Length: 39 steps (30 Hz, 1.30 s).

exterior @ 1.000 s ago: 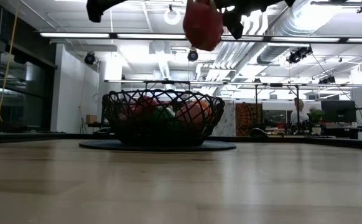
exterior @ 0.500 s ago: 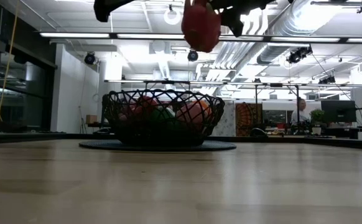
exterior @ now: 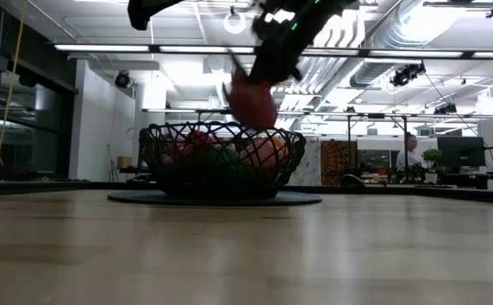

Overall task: Build produce basket
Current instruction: Put the dragonfruit into the wire basket, then put the cucumber into the wire basket

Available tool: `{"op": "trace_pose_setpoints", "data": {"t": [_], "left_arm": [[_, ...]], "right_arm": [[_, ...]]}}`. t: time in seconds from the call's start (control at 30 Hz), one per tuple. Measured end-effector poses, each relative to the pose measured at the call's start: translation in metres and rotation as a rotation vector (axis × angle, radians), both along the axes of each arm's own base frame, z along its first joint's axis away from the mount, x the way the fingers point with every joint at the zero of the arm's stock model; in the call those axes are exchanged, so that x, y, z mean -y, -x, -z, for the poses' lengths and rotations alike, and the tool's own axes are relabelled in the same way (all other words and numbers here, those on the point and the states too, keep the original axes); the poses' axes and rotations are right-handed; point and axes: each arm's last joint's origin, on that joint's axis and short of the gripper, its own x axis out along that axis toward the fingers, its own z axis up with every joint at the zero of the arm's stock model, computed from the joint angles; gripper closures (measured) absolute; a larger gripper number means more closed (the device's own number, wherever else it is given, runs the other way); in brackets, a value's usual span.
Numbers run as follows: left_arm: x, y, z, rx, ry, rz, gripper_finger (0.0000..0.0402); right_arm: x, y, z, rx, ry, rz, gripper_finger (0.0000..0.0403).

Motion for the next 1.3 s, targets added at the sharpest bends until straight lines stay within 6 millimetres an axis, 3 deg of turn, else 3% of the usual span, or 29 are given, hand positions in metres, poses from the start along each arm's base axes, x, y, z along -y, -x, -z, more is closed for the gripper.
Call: {"op": "trace_pose_setpoints", "data": {"t": [0.27,0.47,0.77,1.03,1.17,1.3], "left_arm": [[0.0,0.0,0.0,0.0,0.0,0.001,0.0023],[0.001,0.0,0.0,0.001,-0.002,0.022,0.0023],[0.001,0.0,0.0,0.0,-0.007,0.024,0.0023],[0.002,0.0,0.0,-0.002,-0.013,0.06,0.0023],[0.002,0.0,0.0,-0.007,-0.035,0.058,0.0023],[0.002,0.0,0.0,-0.009,-0.041,0.057,0.0023]], "right_arm": [[0.025,-0.055,0.052,-0.106,-0.078,0.05,0.0247],[0.03,-0.069,0.057,-0.126,-0.111,0.084,0.0247],[0.029,-0.069,0.051,-0.126,-0.119,0.066,0.0236],[0.026,-0.06,0.038,-0.13,-0.134,0.004,0.0144],[0.029,-0.044,0.021,-0.158,-0.118,0.017,0.0107],[0.027,-0.013,-0.006,-0.211,-0.099,0.018,0.0096]]}}
